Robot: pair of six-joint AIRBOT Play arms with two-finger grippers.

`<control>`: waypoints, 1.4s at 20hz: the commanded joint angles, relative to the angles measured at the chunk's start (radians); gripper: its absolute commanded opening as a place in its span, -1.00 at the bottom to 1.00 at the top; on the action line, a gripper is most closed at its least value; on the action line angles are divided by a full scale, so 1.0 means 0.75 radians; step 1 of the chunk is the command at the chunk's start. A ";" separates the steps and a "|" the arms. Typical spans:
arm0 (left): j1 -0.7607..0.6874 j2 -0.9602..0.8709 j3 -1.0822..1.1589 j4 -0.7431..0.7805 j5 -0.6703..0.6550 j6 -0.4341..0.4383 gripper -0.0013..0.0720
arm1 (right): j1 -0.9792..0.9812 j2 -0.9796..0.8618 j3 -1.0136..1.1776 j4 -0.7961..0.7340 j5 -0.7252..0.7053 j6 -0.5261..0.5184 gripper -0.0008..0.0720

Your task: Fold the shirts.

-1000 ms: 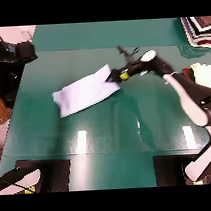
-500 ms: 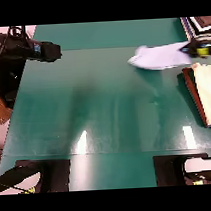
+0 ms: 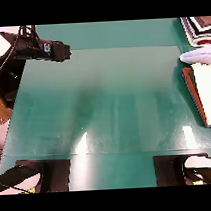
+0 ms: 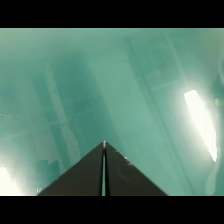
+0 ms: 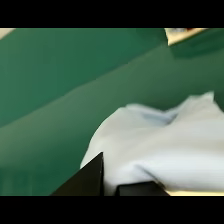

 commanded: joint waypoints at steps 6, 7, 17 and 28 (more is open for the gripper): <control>-0.005 -0.013 0.001 -0.008 0.007 0.004 -0.90 | -0.098 0.036 0.332 -0.005 0.323 0.006 -0.93; -0.005 -0.013 0.001 -0.008 0.007 0.004 -0.90 | -0.118 0.074 0.300 -0.006 0.326 0.007 -0.93; -0.005 -0.013 0.001 -0.007 0.036 0.017 -0.90 | -0.356 0.503 -0.433 -0.508 0.397 0.036 -0.93; -0.005 -0.013 0.001 -0.007 0.038 0.049 -0.90 | -0.489 0.580 -0.791 -0.591 0.425 0.040 0.71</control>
